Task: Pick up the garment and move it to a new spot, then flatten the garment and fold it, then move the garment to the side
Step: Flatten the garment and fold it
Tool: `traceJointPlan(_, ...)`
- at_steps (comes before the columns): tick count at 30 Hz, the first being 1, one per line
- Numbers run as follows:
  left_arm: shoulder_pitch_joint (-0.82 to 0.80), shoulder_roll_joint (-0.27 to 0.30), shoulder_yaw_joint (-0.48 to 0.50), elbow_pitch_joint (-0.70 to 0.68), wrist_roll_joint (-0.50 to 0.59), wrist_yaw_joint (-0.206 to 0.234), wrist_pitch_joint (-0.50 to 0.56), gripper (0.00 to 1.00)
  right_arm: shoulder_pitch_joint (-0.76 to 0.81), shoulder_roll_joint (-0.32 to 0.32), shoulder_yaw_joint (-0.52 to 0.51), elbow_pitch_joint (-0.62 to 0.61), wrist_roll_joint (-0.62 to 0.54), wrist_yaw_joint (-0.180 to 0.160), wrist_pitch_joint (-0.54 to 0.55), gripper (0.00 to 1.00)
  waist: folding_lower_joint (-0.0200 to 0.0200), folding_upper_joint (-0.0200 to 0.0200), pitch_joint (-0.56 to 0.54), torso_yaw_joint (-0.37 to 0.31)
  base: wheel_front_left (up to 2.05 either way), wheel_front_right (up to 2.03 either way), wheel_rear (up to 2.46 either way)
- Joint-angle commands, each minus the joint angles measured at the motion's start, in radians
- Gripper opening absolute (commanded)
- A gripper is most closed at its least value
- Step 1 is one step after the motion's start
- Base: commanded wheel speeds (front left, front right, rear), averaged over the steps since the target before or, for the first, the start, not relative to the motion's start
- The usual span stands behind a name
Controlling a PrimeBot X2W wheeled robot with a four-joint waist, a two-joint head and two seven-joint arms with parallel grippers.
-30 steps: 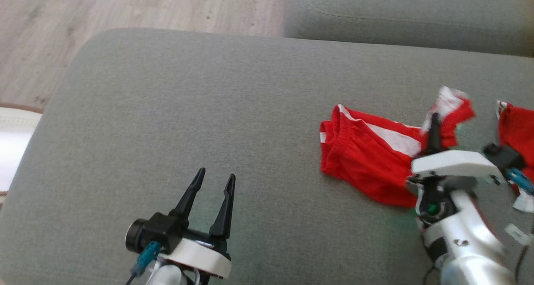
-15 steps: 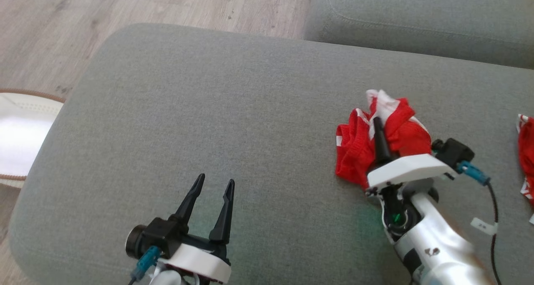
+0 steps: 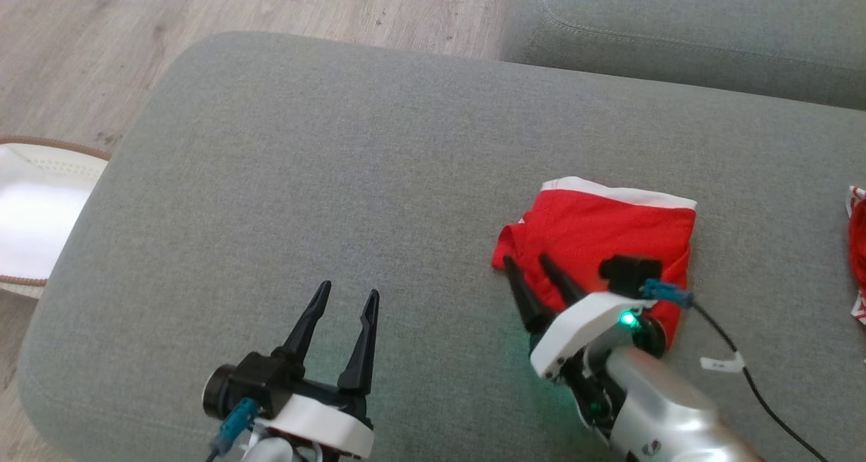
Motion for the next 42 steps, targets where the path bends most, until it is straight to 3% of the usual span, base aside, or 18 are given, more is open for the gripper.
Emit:
traceJointPlan(1,-0.028,0.002,0.032,-0.033,-0.006,-0.005,-0.005,1.00,-0.022,0.012,0.030,-0.009,-0.004,0.008,0.003,1.00,-0.0001,0.0000,-0.001,-0.001,0.00,0.00,0.00)
traceJointPlan(11,-0.018,0.002,0.045,-0.037,-0.009,0.000,-0.005,1.00,-0.033,0.012,0.158,-0.014,0.035,0.008,0.029,1.00,-0.0001,0.0000,-0.010,-0.033,0.00,0.00,0.00)
traceJointPlan(18,-0.019,0.002,0.072,-0.056,-0.008,0.001,-0.005,1.00,-0.074,0.012,0.109,-0.018,-0.022,0.008,-0.008,1.00,-0.0001,0.0000,-0.021,-0.091,0.00,0.00,0.00)
traceJointPlan(23,-0.019,0.002,0.108,-0.108,-0.013,0.004,-0.005,1.00,-0.067,-0.054,-0.087,-0.121,-0.216,0.008,-0.011,1.00,-0.0001,0.0000,-0.030,-0.154,0.00,0.00,0.00)
traceJointPlan(29,-0.019,0.002,0.132,-0.180,-0.017,0.005,-0.005,1.00,0.092,-0.096,-0.360,-0.316,-0.479,0.008,-0.012,1.00,-0.0001,0.0000,-0.035,-0.219,0.00,0.00,0.00)
traceJointPlan(35,-0.014,0.002,0.144,-0.223,-0.017,0.005,-0.005,1.00,0.255,-0.055,-0.573,-0.491,-0.652,0.008,-0.012,1.00,-0.0001,0.0000,-0.033,-0.267,0.00,0.00,0.00)
traceJointPlan(42,0.007,0.002,0.131,-0.216,0.005,0.003,-0.005,1.00,0.401,-0.006,-0.711,-0.647,-0.766,0.008,-0.012,1.00,-0.0001,0.0000,-0.036,-0.291,0.00,0.00,0.00)
